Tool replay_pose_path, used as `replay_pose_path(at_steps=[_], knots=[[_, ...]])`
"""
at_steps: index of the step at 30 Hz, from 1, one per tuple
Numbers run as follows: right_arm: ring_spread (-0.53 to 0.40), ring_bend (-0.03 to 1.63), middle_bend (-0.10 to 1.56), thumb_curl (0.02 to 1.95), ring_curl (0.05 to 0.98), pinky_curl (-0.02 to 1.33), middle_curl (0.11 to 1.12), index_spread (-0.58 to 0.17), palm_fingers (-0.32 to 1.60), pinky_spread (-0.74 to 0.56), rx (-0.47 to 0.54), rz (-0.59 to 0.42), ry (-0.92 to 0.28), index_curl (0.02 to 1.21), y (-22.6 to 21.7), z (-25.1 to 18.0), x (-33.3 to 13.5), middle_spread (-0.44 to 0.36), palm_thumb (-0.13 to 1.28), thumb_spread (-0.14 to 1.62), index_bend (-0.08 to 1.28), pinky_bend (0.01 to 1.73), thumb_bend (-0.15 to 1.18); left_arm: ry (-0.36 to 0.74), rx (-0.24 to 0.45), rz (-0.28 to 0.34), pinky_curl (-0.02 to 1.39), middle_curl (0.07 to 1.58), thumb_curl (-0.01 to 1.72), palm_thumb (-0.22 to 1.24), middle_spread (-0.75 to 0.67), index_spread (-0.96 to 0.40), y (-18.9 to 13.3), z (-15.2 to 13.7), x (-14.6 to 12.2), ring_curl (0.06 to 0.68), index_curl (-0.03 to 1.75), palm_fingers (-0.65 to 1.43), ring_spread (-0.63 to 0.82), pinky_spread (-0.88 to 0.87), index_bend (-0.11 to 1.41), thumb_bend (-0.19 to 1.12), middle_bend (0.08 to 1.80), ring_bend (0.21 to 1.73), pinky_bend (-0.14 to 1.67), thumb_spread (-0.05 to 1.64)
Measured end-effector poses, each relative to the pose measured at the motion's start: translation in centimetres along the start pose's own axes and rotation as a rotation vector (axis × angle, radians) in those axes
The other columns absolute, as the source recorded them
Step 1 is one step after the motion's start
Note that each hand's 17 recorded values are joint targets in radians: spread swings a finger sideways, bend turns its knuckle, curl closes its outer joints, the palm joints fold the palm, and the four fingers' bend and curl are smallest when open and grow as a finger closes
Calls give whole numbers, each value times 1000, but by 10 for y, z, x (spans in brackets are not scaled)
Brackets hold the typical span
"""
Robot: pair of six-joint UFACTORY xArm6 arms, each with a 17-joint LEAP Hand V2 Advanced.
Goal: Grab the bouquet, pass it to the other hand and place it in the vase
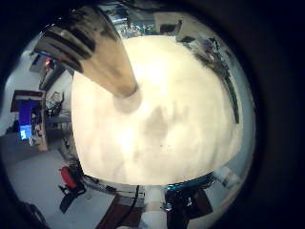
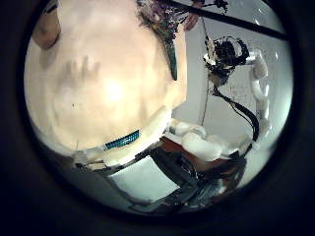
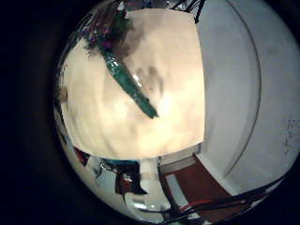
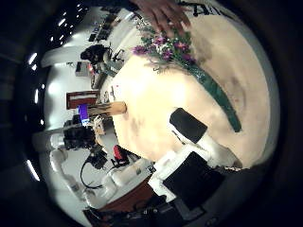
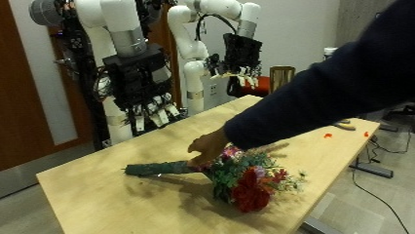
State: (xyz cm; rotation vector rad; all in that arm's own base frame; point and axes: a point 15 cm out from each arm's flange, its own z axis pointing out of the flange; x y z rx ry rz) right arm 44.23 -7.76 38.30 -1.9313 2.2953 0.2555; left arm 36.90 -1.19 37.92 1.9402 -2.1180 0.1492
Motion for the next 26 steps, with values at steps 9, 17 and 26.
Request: replay_pose_path(at_steps=[9, 17, 26], knots=[[203, 556, 266, 338, 203, 279, 349, -138, 285, 399, -2, 37, -1, 290, 20, -4, 22, 191, 537, 1126, 162, 356, -24, 3, -18, 0, 272, 290, 296, 266, 178, -79, -14, 4, -3, 140, 461, 339, 423, 332, 227, -28, 180, 435, 197, 1018], [194, 568, 270, 340, 202, 272, 353, -142, 297, 398, 39, 17, 17, 295, 59, -25, 19, 164, 527, 1116, 165, 353, -22, 11, -34, -20, 277, 280, 293, 263, 157, -80, -6, 6, -2, 142, 464, 325, 395, 350, 244, -25, 181, 418, 201, 1020], [193, 568, 274, 337, 199, 270, 352, -146, 298, 397, 9, -25, -2, 297, 68, -24, 16, 154, 532, 1113, 163, 351, -22, 19, -58, -53, 288, 271, 292, 264, 179, -80, 16, 17, 5, 152, 464, 315, 396, 368, 253, -25, 172, 422, 199, 1021]])
